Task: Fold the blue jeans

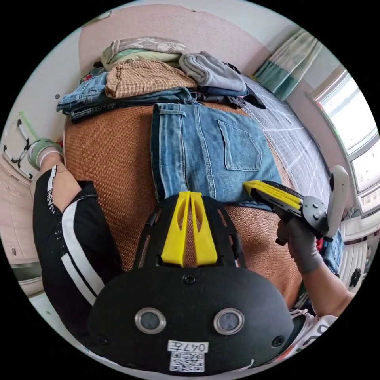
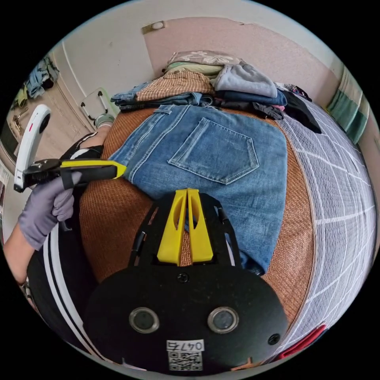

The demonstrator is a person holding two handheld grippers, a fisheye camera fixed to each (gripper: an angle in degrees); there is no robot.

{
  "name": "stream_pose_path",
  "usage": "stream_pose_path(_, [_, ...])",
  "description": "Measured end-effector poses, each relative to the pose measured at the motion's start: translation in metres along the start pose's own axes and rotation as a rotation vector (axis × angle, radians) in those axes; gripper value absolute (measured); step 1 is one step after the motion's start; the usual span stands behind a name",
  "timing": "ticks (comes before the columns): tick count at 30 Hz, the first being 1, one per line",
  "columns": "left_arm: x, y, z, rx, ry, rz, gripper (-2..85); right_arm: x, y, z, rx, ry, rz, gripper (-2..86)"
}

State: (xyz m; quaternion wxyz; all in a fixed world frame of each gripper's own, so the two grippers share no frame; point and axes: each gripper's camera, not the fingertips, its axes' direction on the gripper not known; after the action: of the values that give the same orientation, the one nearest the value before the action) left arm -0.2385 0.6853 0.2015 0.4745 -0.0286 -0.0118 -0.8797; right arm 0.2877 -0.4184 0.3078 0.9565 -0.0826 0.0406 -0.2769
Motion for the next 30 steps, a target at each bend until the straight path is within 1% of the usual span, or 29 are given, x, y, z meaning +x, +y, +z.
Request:
stream_pose_path(3, [0.04, -0.021, -0.012, 0.008, -0.098, 0.068, -1.0, -0.006, 0.0, -0.002, -0.002, -0.02, -0.009, -1.2])
stream_pose_path(8, [0.131, -0.049, -0.028, 0.019, -0.366, 0.228, -1.0, -0.028, 0.006, -0.006, 0.038, 0.02, -0.087, -1.2])
stream_pose_path(11, [0.171, -0.064, -0.035, 0.014, -0.472, 0.301, -1.0, -0.043, 0.014, -0.008, 0.085, 0.064, -0.087, -1.2])
stream_pose_path(14, [0.2, -0.078, -0.043, 0.003, -0.539, 0.347, -1.0, -0.062, 0.021, -0.009, 0.116, 0.135, -0.113, -1.2])
stream_pose_path(18, [0.217, -0.099, -0.057, -0.002, -0.53, 0.327, -1.0, -0.076, 0.023, -0.01, 0.116, 0.166, -0.124, -1.2])
stream_pose_path(25, [0.222, -0.132, -0.088, 0.016, -0.417, 0.231, -1.0, -0.084, 0.025, -0.013, 0.116, 0.097, -0.097, -1.2])
stream_pose_path(30, [0.236, -0.146, -0.097, 0.015, -0.428, 0.242, -1.0, -0.103, 0.029, -0.013, 0.122, 0.15, -0.117, -1.2])
